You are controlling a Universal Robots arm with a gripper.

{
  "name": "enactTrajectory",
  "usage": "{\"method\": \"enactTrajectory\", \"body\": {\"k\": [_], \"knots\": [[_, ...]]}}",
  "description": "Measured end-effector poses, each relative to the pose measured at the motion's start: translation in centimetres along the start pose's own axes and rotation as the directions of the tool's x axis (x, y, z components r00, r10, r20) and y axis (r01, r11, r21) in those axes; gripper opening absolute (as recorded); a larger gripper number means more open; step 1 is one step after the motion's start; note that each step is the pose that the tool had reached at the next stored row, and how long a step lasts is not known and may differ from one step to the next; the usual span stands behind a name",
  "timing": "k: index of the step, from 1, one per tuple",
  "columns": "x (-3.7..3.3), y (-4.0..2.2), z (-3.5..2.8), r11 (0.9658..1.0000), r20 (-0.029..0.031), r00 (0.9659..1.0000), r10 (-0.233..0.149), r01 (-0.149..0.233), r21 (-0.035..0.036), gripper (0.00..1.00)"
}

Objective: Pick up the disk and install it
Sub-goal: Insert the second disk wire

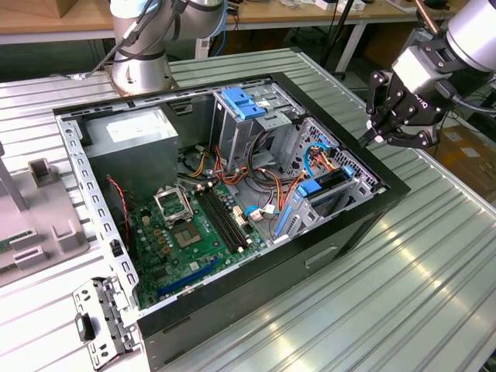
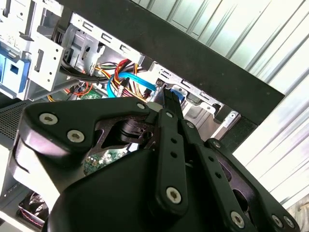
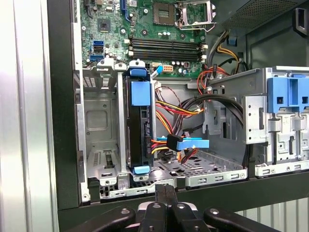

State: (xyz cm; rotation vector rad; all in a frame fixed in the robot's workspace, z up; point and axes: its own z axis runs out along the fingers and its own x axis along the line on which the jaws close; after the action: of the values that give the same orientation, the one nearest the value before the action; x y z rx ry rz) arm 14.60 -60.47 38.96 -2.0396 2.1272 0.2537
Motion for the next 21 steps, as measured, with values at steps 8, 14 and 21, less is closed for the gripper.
{"method": "enactTrajectory", "body": {"k": [8,14,21], "knots": [[0.00,-0.01,0.00,1.0000,-0.0001,1.0000,0.000,0.000,0.0000,0.42],[0.00,0.39,0.08,1.0000,-0.0003,1.0000,0.000,0.000,0.0000,0.42],[-0.46,0.47,0.23,1.0000,-0.0631,0.9980,-0.001,0.001,0.0024,0.42]]}}
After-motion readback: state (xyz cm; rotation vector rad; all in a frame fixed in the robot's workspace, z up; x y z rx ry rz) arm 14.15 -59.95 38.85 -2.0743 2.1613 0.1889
